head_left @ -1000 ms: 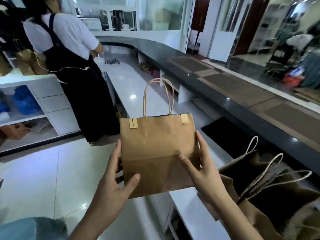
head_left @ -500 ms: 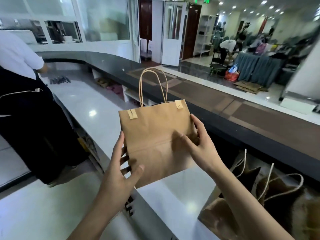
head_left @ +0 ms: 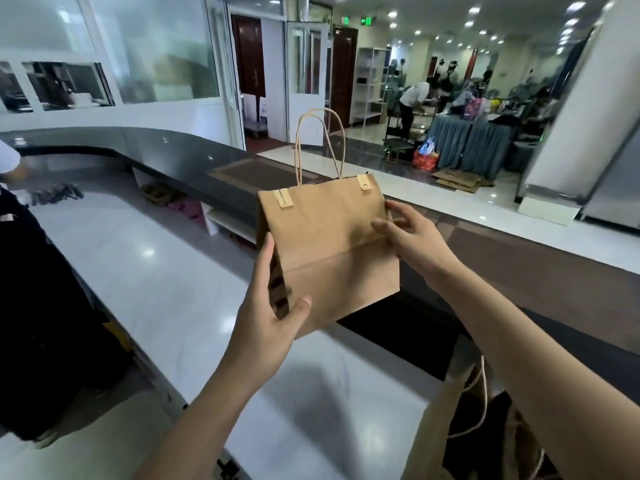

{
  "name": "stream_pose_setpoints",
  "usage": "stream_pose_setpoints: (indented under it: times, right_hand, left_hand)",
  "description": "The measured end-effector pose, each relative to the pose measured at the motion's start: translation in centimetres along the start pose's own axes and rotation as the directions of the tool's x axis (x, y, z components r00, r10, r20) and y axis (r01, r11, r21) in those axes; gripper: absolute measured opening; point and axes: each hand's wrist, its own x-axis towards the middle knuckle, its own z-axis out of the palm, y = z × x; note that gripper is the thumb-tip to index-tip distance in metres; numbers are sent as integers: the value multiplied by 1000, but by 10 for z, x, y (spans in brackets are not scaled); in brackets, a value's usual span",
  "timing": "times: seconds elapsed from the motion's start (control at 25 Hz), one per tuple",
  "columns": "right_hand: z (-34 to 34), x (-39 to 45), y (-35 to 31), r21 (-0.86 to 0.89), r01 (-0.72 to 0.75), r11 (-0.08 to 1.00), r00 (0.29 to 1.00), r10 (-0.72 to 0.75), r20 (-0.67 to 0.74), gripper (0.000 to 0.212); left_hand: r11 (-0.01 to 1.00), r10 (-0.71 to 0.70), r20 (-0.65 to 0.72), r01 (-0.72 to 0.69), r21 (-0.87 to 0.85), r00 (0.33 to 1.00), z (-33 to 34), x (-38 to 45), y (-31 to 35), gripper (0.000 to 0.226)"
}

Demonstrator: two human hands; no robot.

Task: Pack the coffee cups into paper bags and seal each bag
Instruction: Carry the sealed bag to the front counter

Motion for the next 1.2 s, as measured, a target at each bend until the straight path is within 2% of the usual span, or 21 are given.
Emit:
stream_pose_setpoints:
  times: [0.24,0.36,0.52,0.8,0.96,1.04,1.12,1.2]
  right_hand:
    - [-16,72,9,-16,-73,997,997,74,28,48]
    - [-16,101,15,-40,-100,994,995,99,-12,50]
    - [-15,137,29,18,-148,989,987,149,-59,24]
    - [-22,185,48,136,-270,953,945,290,-151,40]
    - [-23,212,66,103,-317,943,931,331,-156,47]
    - [-23,222,76,86,-323,942,925,334,-180,41]
    - [-21,235,85,102,-357,928,914,370,-166,40]
    - [-17,245,95,139,-392,909,902,410,-137,47]
  left_hand:
    - [999,47,-7,-46,7,999,33,54,-7,96]
    - [998,54,-11,-54,38,998,49,76,-12,96]
    - [996,53,-51,-49,77,997,73,104,-20,97]
    - [991,52,1,-51,126,999,109,150,-37,100]
    - [994,-5,17,3,106,1000,128,176,-47,102]
    - [995,-11,11,9,99,1000,137,186,-52,103]
    - [993,-19,10,17,120,1000,148,196,-61,103]
    - [992,-29,19,27,127,999,156,205,-69,103]
